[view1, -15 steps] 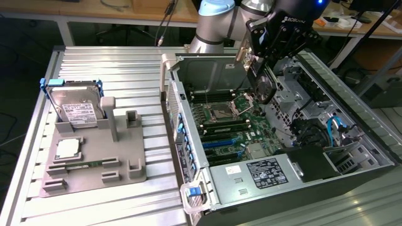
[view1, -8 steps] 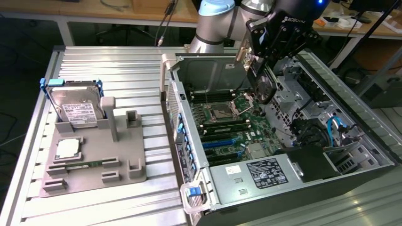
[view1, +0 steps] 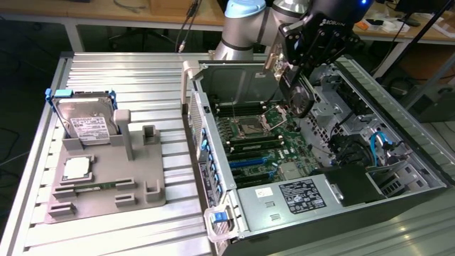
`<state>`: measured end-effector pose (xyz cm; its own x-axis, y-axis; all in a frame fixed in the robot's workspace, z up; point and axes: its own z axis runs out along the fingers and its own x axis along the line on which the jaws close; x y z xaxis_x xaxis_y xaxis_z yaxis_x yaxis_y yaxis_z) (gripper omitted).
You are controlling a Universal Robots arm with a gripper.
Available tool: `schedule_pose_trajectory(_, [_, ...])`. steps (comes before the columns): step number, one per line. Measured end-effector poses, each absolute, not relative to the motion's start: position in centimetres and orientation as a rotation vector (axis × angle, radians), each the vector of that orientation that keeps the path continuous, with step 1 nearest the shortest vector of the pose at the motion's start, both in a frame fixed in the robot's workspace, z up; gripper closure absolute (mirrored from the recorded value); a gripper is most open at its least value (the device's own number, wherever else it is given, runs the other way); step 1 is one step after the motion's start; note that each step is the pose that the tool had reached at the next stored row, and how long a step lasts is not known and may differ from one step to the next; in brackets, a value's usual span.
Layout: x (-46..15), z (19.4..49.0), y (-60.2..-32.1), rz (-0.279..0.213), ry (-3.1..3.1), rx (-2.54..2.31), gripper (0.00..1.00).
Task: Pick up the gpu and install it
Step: 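Insert the gpu into the slot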
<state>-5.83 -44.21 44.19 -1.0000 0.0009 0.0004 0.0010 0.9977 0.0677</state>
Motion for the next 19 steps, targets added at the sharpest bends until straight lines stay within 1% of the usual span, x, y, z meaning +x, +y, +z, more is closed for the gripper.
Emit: schedule_pose_trajectory(19, [-5.83,44.20,-44.21,-0.106,-3.138,0.050,0.73])
